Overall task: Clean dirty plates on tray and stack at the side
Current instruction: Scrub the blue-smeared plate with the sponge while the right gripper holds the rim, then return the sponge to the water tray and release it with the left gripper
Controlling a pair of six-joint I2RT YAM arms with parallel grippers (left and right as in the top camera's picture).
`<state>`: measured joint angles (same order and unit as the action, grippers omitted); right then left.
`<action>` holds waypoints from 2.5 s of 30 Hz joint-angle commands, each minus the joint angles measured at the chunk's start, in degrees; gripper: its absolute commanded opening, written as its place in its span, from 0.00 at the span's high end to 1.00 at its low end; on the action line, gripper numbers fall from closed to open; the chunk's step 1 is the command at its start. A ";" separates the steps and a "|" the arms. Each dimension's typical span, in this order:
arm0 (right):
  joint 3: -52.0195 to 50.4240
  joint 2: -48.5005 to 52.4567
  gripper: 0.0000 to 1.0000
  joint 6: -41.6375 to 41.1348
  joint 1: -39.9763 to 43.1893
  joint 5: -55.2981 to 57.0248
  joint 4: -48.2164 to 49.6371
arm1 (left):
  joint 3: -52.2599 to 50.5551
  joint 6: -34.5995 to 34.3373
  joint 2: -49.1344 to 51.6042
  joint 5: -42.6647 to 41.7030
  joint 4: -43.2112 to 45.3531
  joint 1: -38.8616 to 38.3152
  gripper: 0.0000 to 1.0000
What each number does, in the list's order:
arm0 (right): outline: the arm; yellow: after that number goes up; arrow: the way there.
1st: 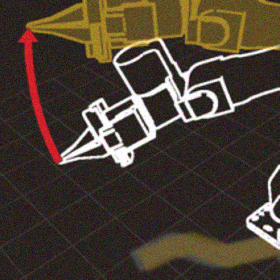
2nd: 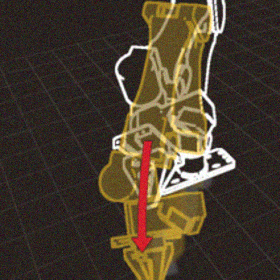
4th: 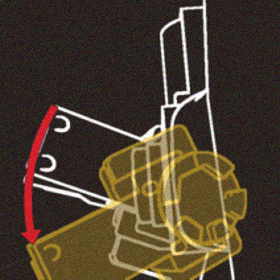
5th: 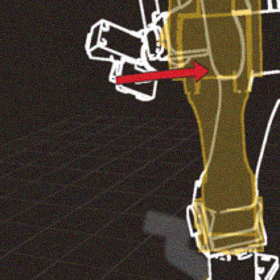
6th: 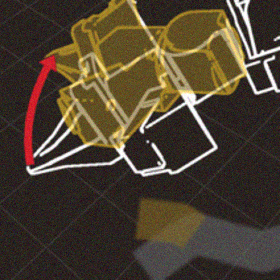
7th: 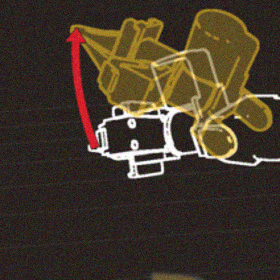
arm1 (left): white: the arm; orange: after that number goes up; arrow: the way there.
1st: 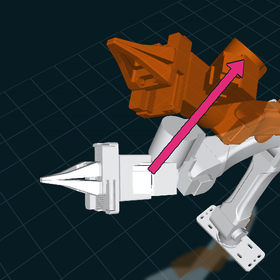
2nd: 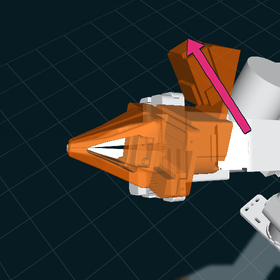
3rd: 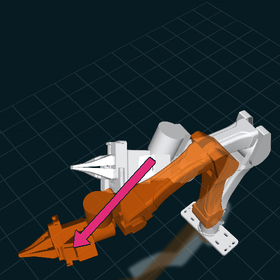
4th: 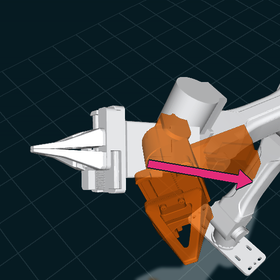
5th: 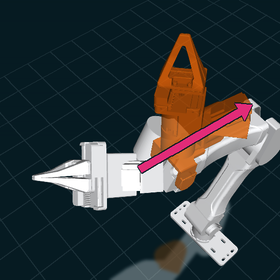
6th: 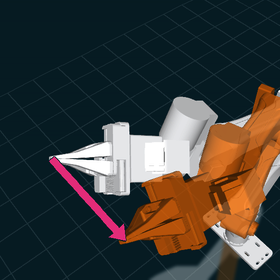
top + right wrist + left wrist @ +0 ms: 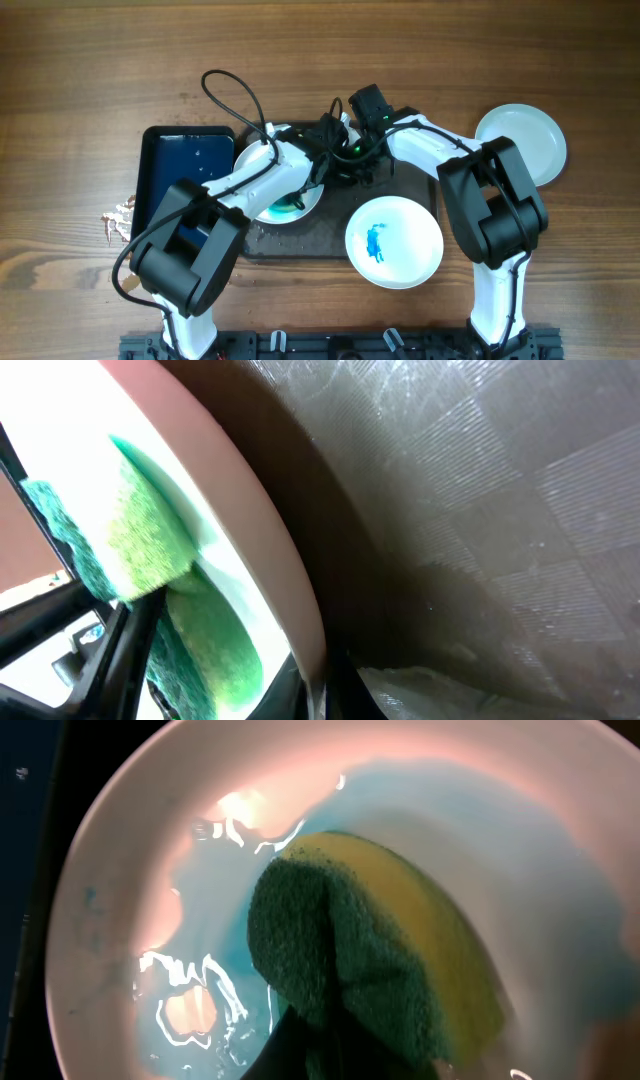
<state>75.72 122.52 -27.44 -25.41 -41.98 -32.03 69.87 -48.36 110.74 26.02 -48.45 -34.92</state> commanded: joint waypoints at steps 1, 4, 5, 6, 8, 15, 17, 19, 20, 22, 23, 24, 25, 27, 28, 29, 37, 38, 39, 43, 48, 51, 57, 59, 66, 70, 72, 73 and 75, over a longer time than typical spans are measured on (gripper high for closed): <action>-0.11 1.77 0.96 -1.05 -0.02 1.75 -0.17 | -2.10 -3.54 2.82 9.16 -0.92 3.50 0.96; -0.11 1.77 0.95 -1.05 -0.02 1.79 -0.22 | -1.90 2.58 2.82 1.03 1.77 6.12 0.96; -0.11 1.77 0.95 -1.07 -0.02 1.99 -0.22 | -1.75 4.11 2.82 -2.16 2.25 6.62 0.96; -0.11 1.77 0.95 -1.09 -0.02 2.19 -0.22 | -1.49 6.45 2.60 -5.70 3.08 6.82 0.96; -0.11 1.77 0.95 -1.07 -0.02 2.21 -0.24 | -0.90 10.58 1.79 -10.08 4.11 6.56 0.96; 0.02 1.75 0.95 -0.59 -0.02 3.23 -1.16 | 2.91 12.15 -6.47 -18.58 2.89 7.04 0.96; 0.02 1.66 0.95 -0.59 -0.02 3.78 -1.46 | 2.97 12.17 -8.44 -19.10 1.05 7.74 0.96; 0.02 1.66 0.95 -0.61 -0.02 3.91 -1.53 | 2.97 12.15 -10.36 -17.25 -1.46 9.01 0.96; 0.02 1.66 0.95 -0.61 -0.02 3.91 -1.53 | 2.97 12.17 -11.15 -17.20 -2.73 9.92 0.96; 0.02 1.66 0.95 -0.70 -0.02 4.79 -1.73 | 2.97 13.90 -13.11 -18.82 -5.79 12.17 0.96; 0.02 1.66 0.96 -0.76 -0.02 5.44 -1.86 | 2.97 16.52 -14.08 -21.27 -6.64 12.96 0.96; 0.02 1.66 0.96 -0.87 -0.02 6.10 -1.90 | 2.97 18.67 -14.93 -23.43 -7.50 13.55 0.96; 0.02 1.66 0.95 -0.98 0.00 6.47 -1.90 | 2.97 19.28 -15.85 -23.61 -8.63 14.05 0.96; 0.11 1.66 0.95 -1.05 0.00 6.47 -1.90 | 2.97 19.67 -16.70 -22.67 -9.73 14.93 0.96; 0.17 1.55 0.95 -1.03 0.00 6.49 -1.92 | 2.97 19.63 -16.72 -21.68 -10.03 15.56 0.96; 0.17 1.29 0.95 -1.03 0.04 6.93 -1.92 | 2.95 19.43 -16.68 -21.29 -10.23 16.74 0.96; 2.86 -6.99 0.95 3.28 0.57 22.95 -12.37 | 2.95 19.50 -16.68 -21.31 -11.28 27.98 0.96; 3.10 -7.93 0.95 3.98 0.57 23.82 -13.22 | 2.95 19.67 -16.68 -21.29 -11.28 29.35 0.96; 3.19 -9.05 0.95 4.68 0.57 24.50 -14.08 | 2.95 19.67 -16.68 -21.29 -11.28 30.42 0.96; 3.19 -13.03 0.95 5.22 0.57 25.92 -16.06 | 2.89 21.44 -16.15 -19.93 -10.97 35.34 0.96; 3.21 -15.08 0.95 6.47 0.57 25.92 -17.11 | 0.66 24.41 -13.51 -18.80 -7.63 37.11 0.96; 3.21 -15.13 0.95 7.19 0.57 25.92 -17.84 | -1.90 24.37 -11.52 -18.18 -4.37 37.20 0.96; 3.21 -15.17 0.95 8.46 0.57 25.92 -19.04 | -2.71 23.89 -8.33 -18.14 -2.08 39.63 0.34; 3.21 -15.17 0.95 8.92 0.57 25.88 -19.06 | -2.38 23.47 -9.62 -18.91 -2.36 40.46 0.22; 3.78 -15.17 0.95 10.40 0.46 25.44 -19.47 | 2.12 22.21 -25.97 -18.91 -8.52 40.44 0.00; 9.29 -15.17 0.95 12.50 -1.81 25.49 -22.86 | 2.12 22.21 -35.43 -18.91 -12.20 40.46 0.00; 13.22 -15.17 0.95 13.14 -3.39 25.51 -24.85 | 2.12 22.18 -37.13 -18.91 -13.11 40.46 0.00; 15.74 -15.17 0.95 13.14 -4.39 25.55 -25.94 | 2.12 21.59 -37.73 -18.91 -13.35 40.46 0.00; 19.34 -15.15 0.95 13.05 -6.05 25.53 -26.73 | 2.16 19.85 -38.71 -18.91 -13.51 40.46 0.00</action>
<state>89.84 109.36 -15.75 -29.28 -16.21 -58.15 71.44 -26.02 73.38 6.98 -61.73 5.37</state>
